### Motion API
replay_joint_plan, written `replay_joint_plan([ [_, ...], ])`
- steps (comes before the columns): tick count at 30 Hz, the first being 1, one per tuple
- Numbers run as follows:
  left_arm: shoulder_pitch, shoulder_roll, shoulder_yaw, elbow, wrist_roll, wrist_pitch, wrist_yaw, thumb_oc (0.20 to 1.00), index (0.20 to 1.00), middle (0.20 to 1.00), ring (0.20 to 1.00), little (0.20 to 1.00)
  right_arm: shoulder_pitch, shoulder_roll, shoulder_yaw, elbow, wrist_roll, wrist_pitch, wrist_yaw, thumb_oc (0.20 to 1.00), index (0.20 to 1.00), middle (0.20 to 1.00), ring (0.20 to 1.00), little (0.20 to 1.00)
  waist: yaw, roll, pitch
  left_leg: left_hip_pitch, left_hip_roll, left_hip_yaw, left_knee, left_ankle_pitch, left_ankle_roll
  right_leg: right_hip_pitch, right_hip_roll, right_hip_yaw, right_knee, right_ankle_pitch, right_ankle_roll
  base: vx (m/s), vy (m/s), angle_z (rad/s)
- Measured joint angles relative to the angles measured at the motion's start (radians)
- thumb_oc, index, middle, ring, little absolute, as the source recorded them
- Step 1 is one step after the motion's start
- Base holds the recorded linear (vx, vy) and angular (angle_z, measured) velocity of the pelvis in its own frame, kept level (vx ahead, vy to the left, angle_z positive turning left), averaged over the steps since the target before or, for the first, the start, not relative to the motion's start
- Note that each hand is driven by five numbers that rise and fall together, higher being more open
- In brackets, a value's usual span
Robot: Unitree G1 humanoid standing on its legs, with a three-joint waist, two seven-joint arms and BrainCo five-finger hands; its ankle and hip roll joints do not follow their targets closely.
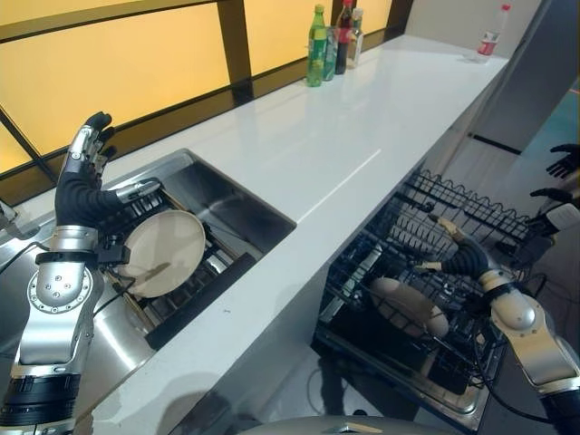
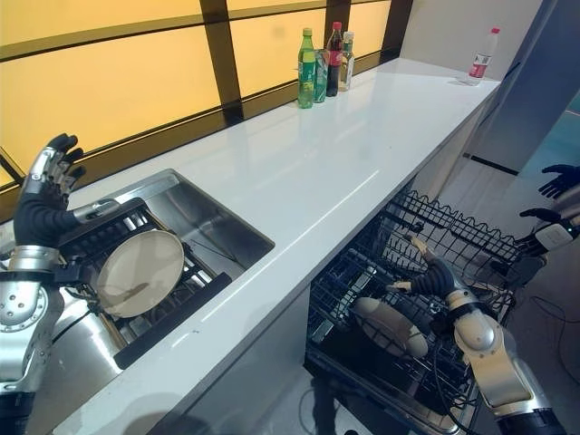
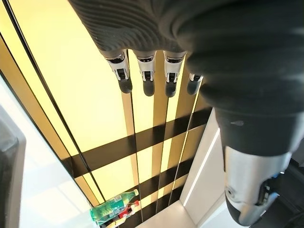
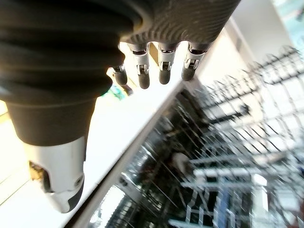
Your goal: Pick up plates and place into dishwasher.
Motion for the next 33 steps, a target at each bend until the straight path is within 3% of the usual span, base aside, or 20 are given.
replay_joint_plan([
  [8, 0.013, 0.000, 0.005, 0.194, 0.173, 0.069, 0.028, 1.000, 1.000, 1.000, 1.000, 1.000, -0.074, -0.029, -0.018, -0.079, 0.073, -0.084, -0.129, 1.000, 1.000, 1.000, 1.000, 1.000, 0.010, 0.021, 0.005, 0.000, 0.005, -0.004, 0.011, -0.003, -0.005, -0.001, 0.007, 0.008, 0.000, -0.002, -0.004, -0.04, 0.037, -0.03],
  [14, 0.032, 0.004, 0.007, 0.230, 0.243, 0.101, 0.046, 1.000, 1.000, 1.000, 1.000, 1.000, -0.081, -0.017, -0.026, -0.135, 0.130, -0.158, -0.186, 1.000, 1.000, 1.000, 1.000, 1.000, 0.013, 0.022, 0.005, 0.002, 0.012, 0.003, 0.002, -0.005, -0.007, -0.006, 0.013, 0.012, 0.000, -0.002, -0.008, 0.09, 0.172, -0.03],
  [25, 0.029, 0.046, -0.011, 0.257, 0.371, 0.133, 0.030, 1.000, 1.000, 1.000, 1.000, 1.000, -0.081, -0.010, -0.059, -0.171, 0.217, -0.172, -0.216, 1.000, 1.000, 1.000, 1.000, 1.000, -0.002, 0.029, 0.015, 0.004, 0.013, 0.025, -0.014, -0.005, -0.006, -0.021, 0.012, 0.022, 0.000, -0.008, -0.003, 0.18, 0.145, -0.03],
  [33, -0.009, 0.100, -0.130, 0.393, 0.403, 0.135, 0.005, 1.000, 1.000, 1.000, 1.000, 1.000, -0.078, -0.025, -0.065, -0.171, 0.244, -0.169, -0.216, 1.000, 1.000, 1.000, 1.000, 1.000, -0.037, 0.038, 0.060, -0.001, 0.007, 0.038, -0.006, -0.006, -0.002, -0.038, -0.003, 0.039, 0.002, -0.005, 0.002, 0.14, 0.081, -0.05],
])
